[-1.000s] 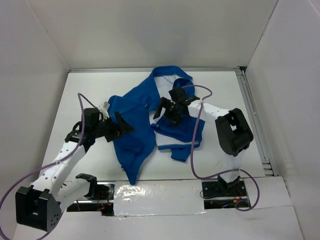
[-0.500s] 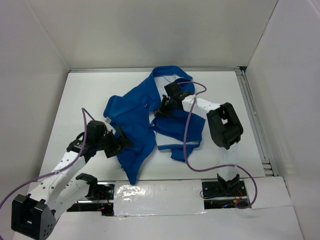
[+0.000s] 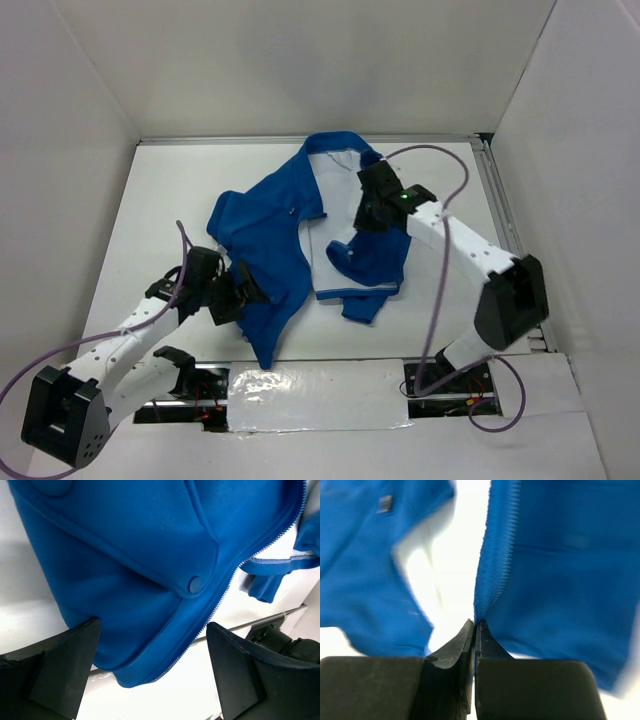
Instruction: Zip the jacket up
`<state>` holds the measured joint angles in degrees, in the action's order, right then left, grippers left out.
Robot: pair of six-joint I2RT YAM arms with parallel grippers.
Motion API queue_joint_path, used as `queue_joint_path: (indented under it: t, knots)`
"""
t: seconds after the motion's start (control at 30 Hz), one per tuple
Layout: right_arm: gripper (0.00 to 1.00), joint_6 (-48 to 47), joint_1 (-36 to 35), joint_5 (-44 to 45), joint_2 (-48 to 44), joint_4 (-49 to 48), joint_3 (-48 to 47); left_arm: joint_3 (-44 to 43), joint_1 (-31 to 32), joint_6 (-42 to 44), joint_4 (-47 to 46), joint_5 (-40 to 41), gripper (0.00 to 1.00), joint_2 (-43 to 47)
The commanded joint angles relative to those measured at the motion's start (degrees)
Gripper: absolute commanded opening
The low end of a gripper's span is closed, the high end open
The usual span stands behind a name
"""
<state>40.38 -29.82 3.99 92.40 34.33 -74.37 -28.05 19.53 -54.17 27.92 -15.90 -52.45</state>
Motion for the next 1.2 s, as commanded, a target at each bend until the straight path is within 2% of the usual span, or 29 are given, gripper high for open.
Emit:
queue_joint_path:
  t: [0.0, 0.1, 0.2, 0.3, 0.4, 0.43, 0.47, 0.53, 0.57, 0.6, 0.67, 0.7, 0.73, 0.77, 0.8, 0.83, 0.87, 1.0, 1.1, 1.17]
  knots:
    - [0.0, -2.6, -0.5, 21.0, -9.7, 19.5, 0.6, -0.9, 0.9, 0.2, -3.4, 1.0, 0.99, -1.3]
    - [0.0, 2.0, -0.7, 34.4, -13.0, 38.9, -3.2, -1.8, 1.5, 0.6, -4.5, 1.2, 0.99, -2.0]
    - [0.0, 4.6, -2.4, 40.8, -10.8, 46.8, -9.3, -2.5, 2.0, 0.9, -4.8, 1.2, 0.99, -2.7]
    - [0.0, 2.1, -6.4, 43.0, -3.1, 47.7, -16.7, -3.1, 2.1, 0.6, -3.0, 1.6, 0.99, -2.8]
    - [0.0, -5.0, -12.3, 40.3, 10.6, 44.9, -26.5, -3.4, 2.3, -0.7, -0.8, 3.0, 0.99, -1.6]
    - [0.0, -7.0, -15.1, 39.1, 18.3, 43.8, -32.6, -3.5, 2.2, -1.3, 0.6, 3.5, 0.99, -1.1]
    - [0.0, -8.7, -16.4, 37.9, 22.1, 43.3, -36.2, -3.6, 2.2, -1.5, 1.5, 3.9, 0.99, -0.6]
    - [0.11, -12.5, -19.5, 33.6, 31.5, 41.4, -43.1, -4.2, 2.0, -2.5, 4.3, 4.6, 0.99, 1.4]
    - [0.28, -15.5, -20.2, 31.1, 33.4, 38.1, -48.8, -4.6, 2.1, -2.9, 5.0, 5.3, 0.99, 2.7]
    - [0.44, -16.9, -20.9, 28.0, 34.2, 35.5, -50.0, -4.5, 2.1, -3.1, 5.6, 5.4, 0.99, 3.3]
    - [0.67, -18.8, -21.9, 17.9, 30.8, 28.4, -45.8, -4.1, 2.1, -3.3, 5.6, 4.7, 0.99, 4.7]
    - [0.74, -20.0, -21.9, 14.2, 27.5, 19.1, -42.1, -3.8, 2.0, -3.3, 5.4, 4.4, 0.99, 4.9]
    - [0.78, -20.1, -21.5, 7.2, 20.7, 13.9, -32.9, -3.6, 2.1, -3.2, 5.2, 4.0, 0.99, 5.1]
    - [0.87, -20.1, -20.2, 3.3, 17.3, 9.3, -27.6, -3.4, 2.0, -3.0, 4.7, 3.5, 0.99, 4.9]
    - [0.89, -19.8, -19.3, -0.3, 13.3, 0.5, -23.1, -3.4, 2.0, -3.0, 4.3, 3.2, 0.99, 4.7]
    - [0.89, -18.6, -18.0, -3.7, 6.6, -3.4, -14.2, -3.4, 2.0, -2.6, 4.0, 3.0, 0.99, 4.4]
    - [0.91, -17.5, -14.9, -9.2, 4.2, -5.5, -10.7, -3.5, 2.1, -2.3, 3.3, 3.1, 0.99, 3.6]
    - [0.91, -12.2, -8.2, -12.1, -5.6, -9.7, 5.0, -4.3, 3.4, -0.1, 2.1, 2.3, 0.99, 0.8]
    - [0.92, -11.7, -4.9, -15.1, -7.7, -12.8, 11.2, -4.8, 5.6, -0.1, 2.7, 2.8, 0.99, -2.3]
    - [0.92, -13.0, -3.8, -16.3, -6.7, -15.6, 11.3, -4.9, 7.0, -0.4, 2.2, 3.0, 0.99, -4.3]
